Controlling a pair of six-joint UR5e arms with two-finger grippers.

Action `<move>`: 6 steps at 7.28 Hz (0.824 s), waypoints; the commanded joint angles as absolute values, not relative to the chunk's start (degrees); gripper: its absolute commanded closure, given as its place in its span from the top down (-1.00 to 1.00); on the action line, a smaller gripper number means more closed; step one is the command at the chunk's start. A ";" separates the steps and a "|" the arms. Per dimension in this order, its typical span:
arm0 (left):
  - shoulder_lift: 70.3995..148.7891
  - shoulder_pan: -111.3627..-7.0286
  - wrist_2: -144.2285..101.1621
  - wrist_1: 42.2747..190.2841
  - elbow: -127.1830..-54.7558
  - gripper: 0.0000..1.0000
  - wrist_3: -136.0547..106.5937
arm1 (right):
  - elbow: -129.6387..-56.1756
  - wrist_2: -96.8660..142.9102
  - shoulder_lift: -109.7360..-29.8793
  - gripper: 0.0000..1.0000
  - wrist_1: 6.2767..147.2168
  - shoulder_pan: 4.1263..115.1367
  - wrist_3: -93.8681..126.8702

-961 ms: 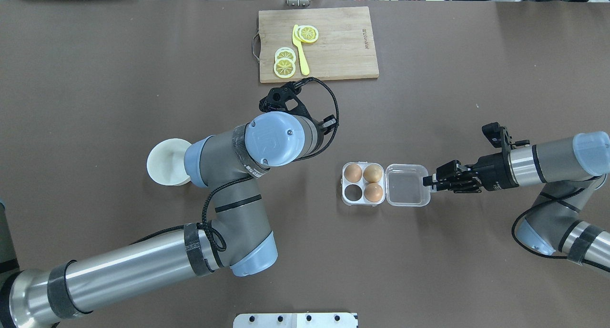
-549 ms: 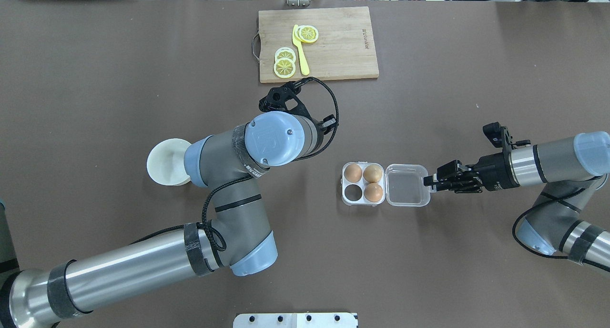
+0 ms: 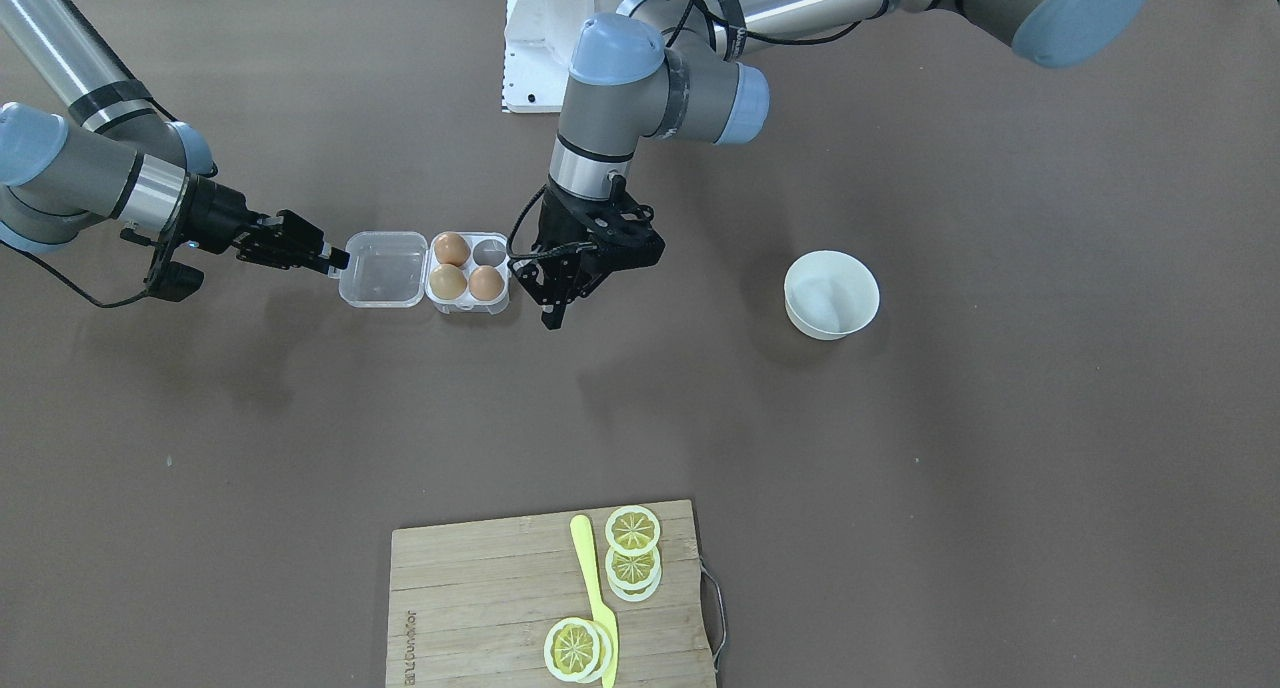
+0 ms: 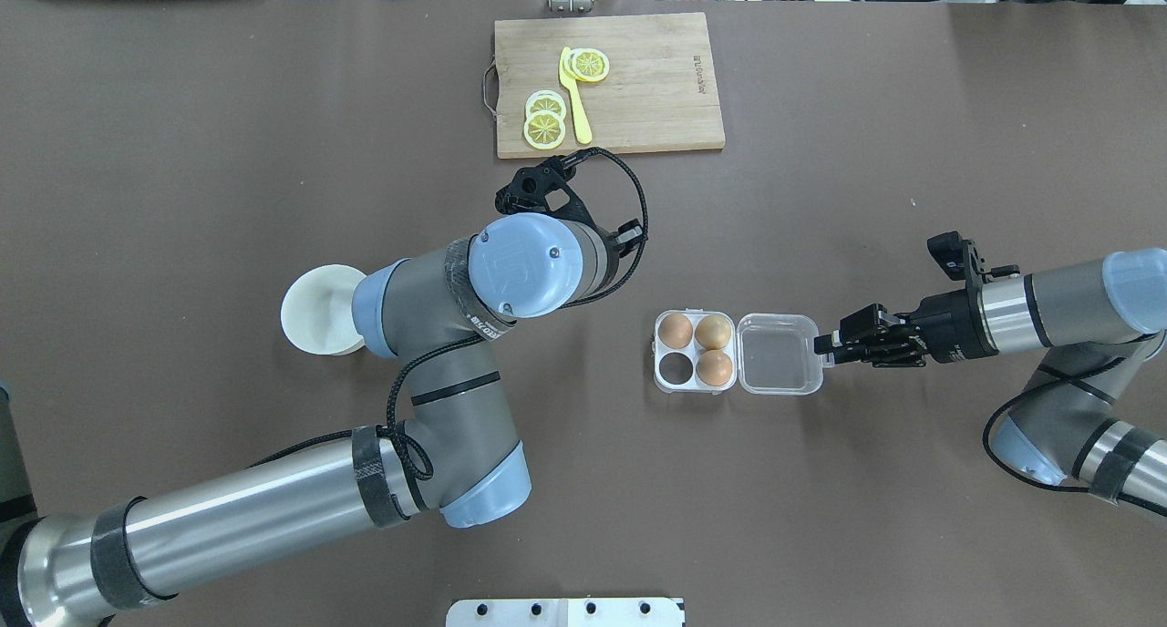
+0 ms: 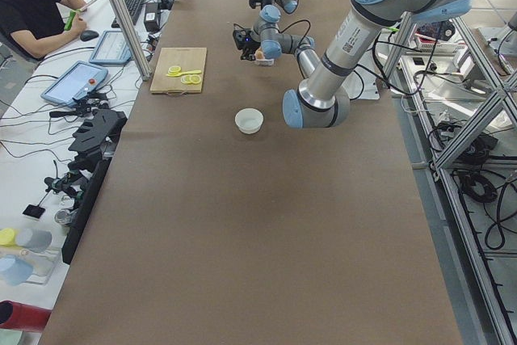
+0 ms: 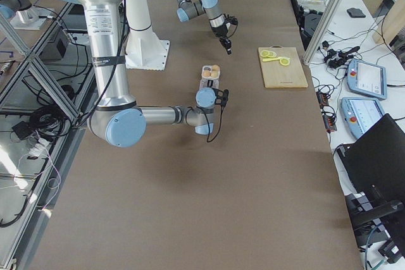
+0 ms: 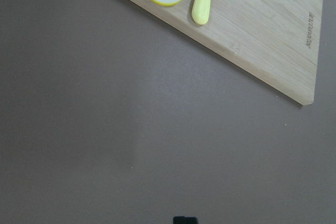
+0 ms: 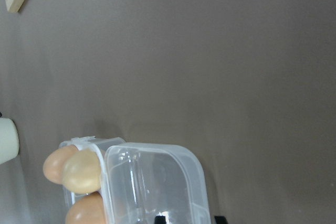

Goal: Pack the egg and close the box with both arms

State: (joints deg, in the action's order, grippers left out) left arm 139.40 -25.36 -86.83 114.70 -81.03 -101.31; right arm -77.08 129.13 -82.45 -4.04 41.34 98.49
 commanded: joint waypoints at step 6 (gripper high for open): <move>139.39 -25.31 -86.84 114.70 -81.04 -1.00 -101.34 | -77.26 129.55 -82.79 -0.38 -4.31 41.66 98.53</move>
State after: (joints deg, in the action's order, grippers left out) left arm 139.40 -25.32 -86.84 114.70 -81.04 -101.34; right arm -77.25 129.36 -82.69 -4.30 41.53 98.52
